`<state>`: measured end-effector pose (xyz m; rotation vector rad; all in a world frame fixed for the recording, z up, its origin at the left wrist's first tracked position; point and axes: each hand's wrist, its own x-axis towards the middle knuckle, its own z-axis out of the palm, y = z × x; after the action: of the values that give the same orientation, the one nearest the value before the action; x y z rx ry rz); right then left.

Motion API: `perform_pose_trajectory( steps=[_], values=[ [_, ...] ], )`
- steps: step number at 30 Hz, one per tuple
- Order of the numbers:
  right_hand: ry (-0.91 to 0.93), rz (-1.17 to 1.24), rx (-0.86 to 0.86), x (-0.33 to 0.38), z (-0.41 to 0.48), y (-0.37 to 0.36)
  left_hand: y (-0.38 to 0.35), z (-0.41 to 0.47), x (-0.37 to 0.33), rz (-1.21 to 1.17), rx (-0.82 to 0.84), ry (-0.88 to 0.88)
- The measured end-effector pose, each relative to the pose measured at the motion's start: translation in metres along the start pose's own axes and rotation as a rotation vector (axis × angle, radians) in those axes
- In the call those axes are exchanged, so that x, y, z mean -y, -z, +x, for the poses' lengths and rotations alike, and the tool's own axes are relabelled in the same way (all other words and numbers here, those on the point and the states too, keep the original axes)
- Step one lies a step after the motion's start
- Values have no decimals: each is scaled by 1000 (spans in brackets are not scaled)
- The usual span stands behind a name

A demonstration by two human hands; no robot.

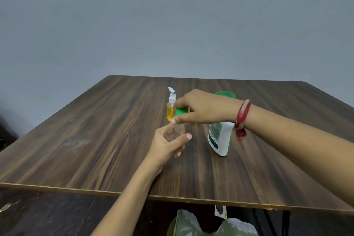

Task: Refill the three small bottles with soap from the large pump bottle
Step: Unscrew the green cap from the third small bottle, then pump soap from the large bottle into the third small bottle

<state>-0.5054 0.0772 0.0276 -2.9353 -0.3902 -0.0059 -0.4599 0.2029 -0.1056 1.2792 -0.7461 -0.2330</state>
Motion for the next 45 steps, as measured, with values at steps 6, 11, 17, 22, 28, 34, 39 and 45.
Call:
perform_pose_trajectory(
  steps=[6, 11, 17, 22, 28, 34, 39, 45],
  values=[
    [-7, 317, -332, -3, -3, 11, 10, 0, 2, -13, -130, -21],
    [-177, 428, -467, -13, 6, -48, 26, 7, 4, -107, -483, -92],
    [-378, 450, -399, -43, 27, -113, 31, 5, 12, -87, -455, -105],
    [-406, 441, -343, -51, 32, -126, 28, 6, 14, -30, -402, -93],
    [-461, 440, -262, -48, 26, -119, 27, 6, 16, 4, -352, -81],
    [-146, 246, -602, 10, -31, -79, 23, 9, 16, -10, -317, -123],
    [-118, 309, -1116, 1, -56, 5, -8, 19, 5, 22, -141, -86],
    [-673, 795, -570, -88, -18, 36, -36, 53, -1, -112, -32, 51]
  ],
)
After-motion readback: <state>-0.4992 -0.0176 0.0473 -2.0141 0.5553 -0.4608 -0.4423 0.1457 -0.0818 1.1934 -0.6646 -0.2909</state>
